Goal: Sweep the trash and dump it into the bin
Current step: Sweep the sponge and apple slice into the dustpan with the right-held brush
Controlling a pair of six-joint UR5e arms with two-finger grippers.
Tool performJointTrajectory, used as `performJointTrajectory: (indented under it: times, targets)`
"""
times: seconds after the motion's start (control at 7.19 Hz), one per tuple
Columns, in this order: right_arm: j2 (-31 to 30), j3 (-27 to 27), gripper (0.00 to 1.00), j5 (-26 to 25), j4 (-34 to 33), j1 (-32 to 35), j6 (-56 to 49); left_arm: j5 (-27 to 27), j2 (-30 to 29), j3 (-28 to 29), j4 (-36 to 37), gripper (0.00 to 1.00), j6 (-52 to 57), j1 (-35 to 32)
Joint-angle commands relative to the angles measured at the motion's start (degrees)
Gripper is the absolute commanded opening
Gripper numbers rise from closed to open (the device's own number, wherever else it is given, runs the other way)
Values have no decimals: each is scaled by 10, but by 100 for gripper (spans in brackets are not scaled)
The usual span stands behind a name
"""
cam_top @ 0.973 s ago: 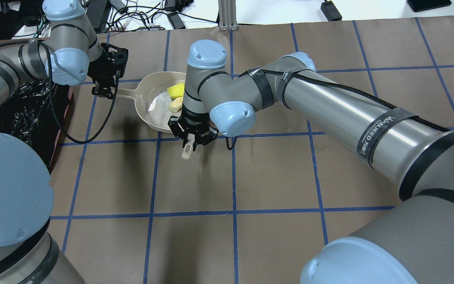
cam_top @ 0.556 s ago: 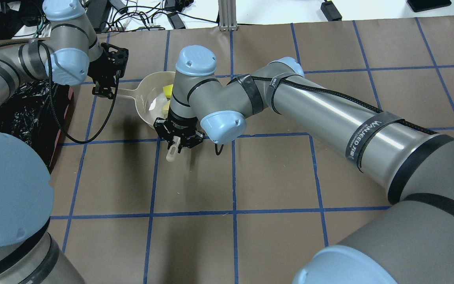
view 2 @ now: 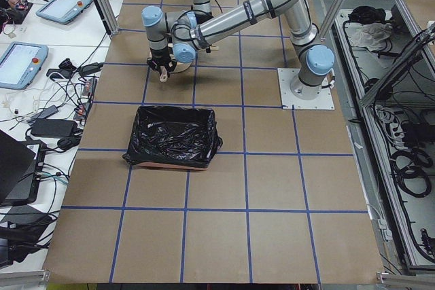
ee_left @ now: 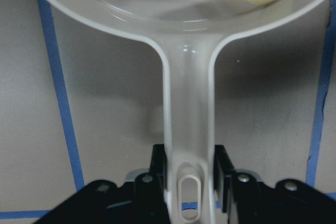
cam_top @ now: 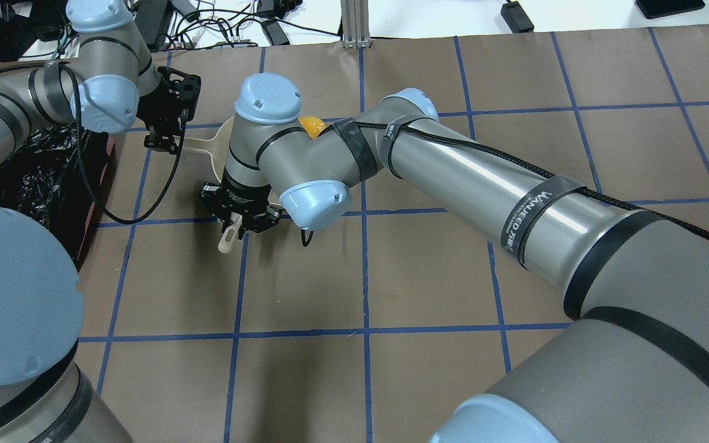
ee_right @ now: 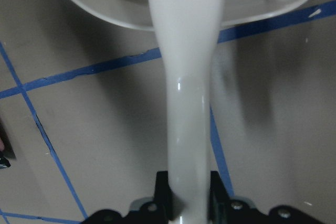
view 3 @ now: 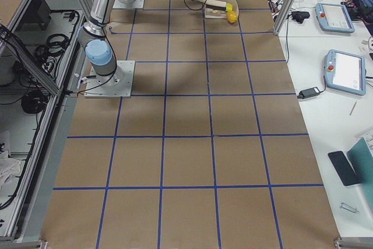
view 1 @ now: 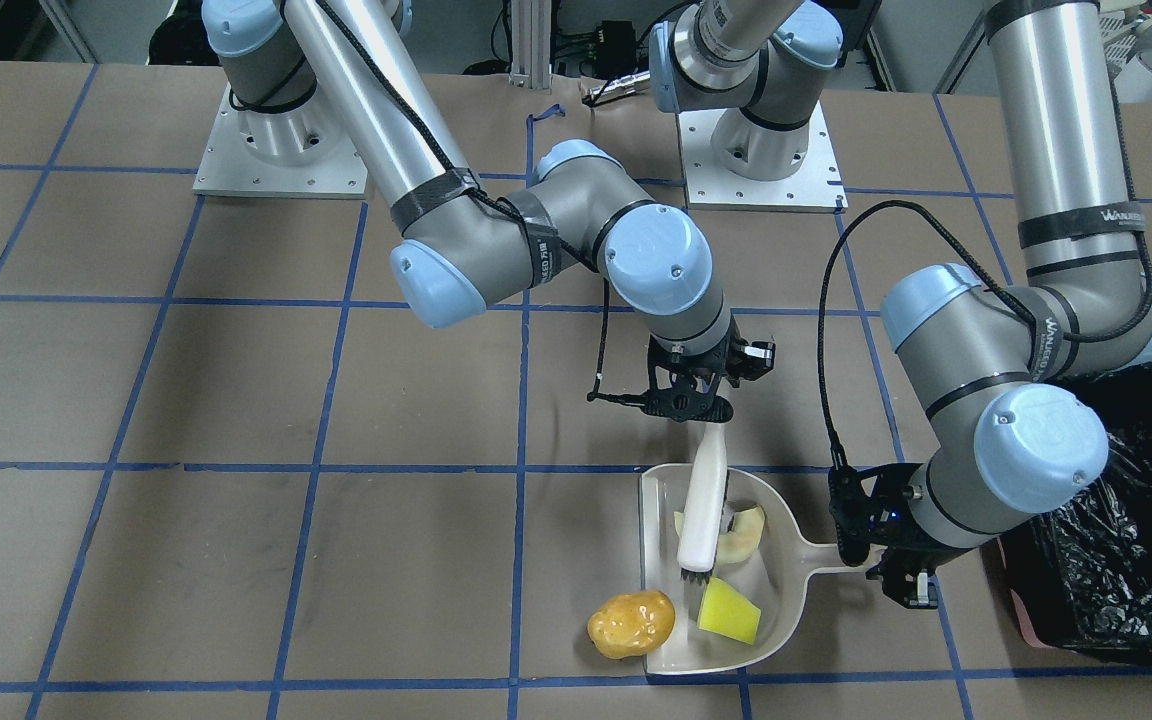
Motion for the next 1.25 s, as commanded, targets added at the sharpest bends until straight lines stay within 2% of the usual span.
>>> performJointTrajectory:
  times: [0.0, 0.28, 0.42, 0.7, 0.83, 0.97, 1.11]
  targets:
    - [-7, -8, 0, -7, 12, 3, 24, 0, 1, 0, 0, 5, 0, 0]
    - [-33, -9, 0, -2, 30, -3, 27, 0, 1, 0, 0, 5, 0, 1]
    - [-54, -10, 0, -8, 68, -15, 26, 0, 1, 0, 0, 5, 0, 0]
    - [-98, -3, 0, -45, 158, -60, -26, -1, 1, 0, 0, 5, 0, 0]
    - [-98, -1, 0, -88, 183, -74, -86, -1, 1, 0, 0, 5, -1, 0]
    - [-96, 2, 0, -125, 183, -79, -125, -1, 0, 0, 0, 5, -1, 0]
    - [-90, 7, 0, -132, 180, -84, -165, -1, 0, 0, 0, 5, 0, 0]
